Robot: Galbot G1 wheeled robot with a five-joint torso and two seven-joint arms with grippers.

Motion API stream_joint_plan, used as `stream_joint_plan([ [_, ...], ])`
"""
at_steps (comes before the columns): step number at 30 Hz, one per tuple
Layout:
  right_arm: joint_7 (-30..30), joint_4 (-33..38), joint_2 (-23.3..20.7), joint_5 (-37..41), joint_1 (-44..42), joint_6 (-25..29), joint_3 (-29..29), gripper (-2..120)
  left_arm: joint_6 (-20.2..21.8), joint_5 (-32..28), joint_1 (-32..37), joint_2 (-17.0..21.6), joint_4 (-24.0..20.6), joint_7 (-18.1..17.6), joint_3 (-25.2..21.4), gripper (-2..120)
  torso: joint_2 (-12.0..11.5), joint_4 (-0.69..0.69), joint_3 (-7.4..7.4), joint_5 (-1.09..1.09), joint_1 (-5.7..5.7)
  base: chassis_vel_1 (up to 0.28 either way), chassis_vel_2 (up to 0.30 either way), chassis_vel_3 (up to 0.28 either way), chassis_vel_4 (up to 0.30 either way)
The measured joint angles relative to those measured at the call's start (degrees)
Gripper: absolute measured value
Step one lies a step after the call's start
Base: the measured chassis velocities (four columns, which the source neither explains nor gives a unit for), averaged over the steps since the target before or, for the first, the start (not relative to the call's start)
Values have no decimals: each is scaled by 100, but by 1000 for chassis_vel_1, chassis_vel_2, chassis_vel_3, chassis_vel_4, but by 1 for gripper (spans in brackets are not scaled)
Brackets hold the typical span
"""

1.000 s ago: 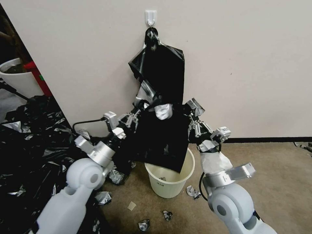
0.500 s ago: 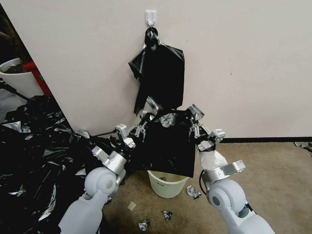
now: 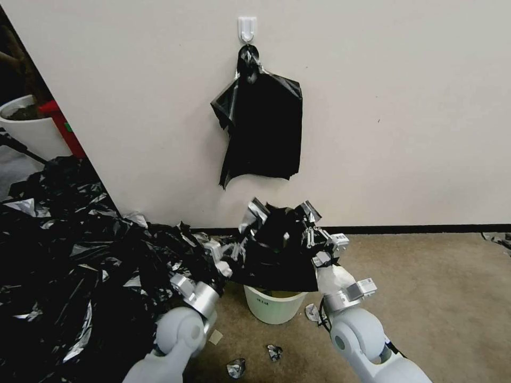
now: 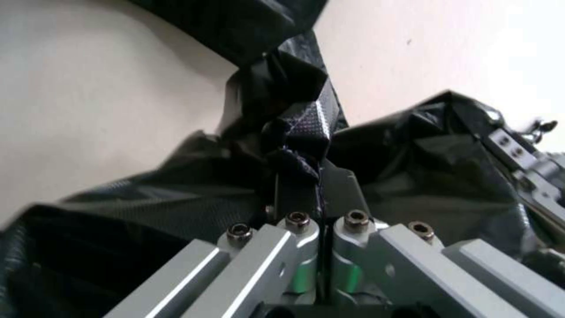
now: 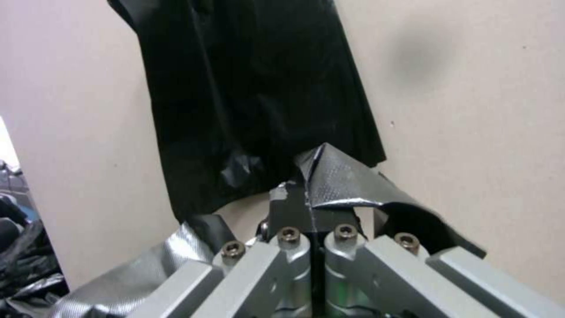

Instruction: Place a trash bag onto the trash bin.

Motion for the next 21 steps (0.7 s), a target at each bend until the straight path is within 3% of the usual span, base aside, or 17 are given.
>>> stream_joint_plan([
  [9,-237,67,99,400,95,107,170,0,-123,-381,152,-288,-105,18,-28,0,0,0,0,0,0,0,0,0,0],
  [16,-607,322,143,753,106,304,314,0,-307,-970,386,-419,-269,445,-147,0,-1,0,0,-1,0,0,0,0,0],
  [21,-967,248,251,703,86,501,371,0,-403,-1120,423,-420,-194,1059,-274,0,-1,0,0,-1,0,0,0,0,0],
])
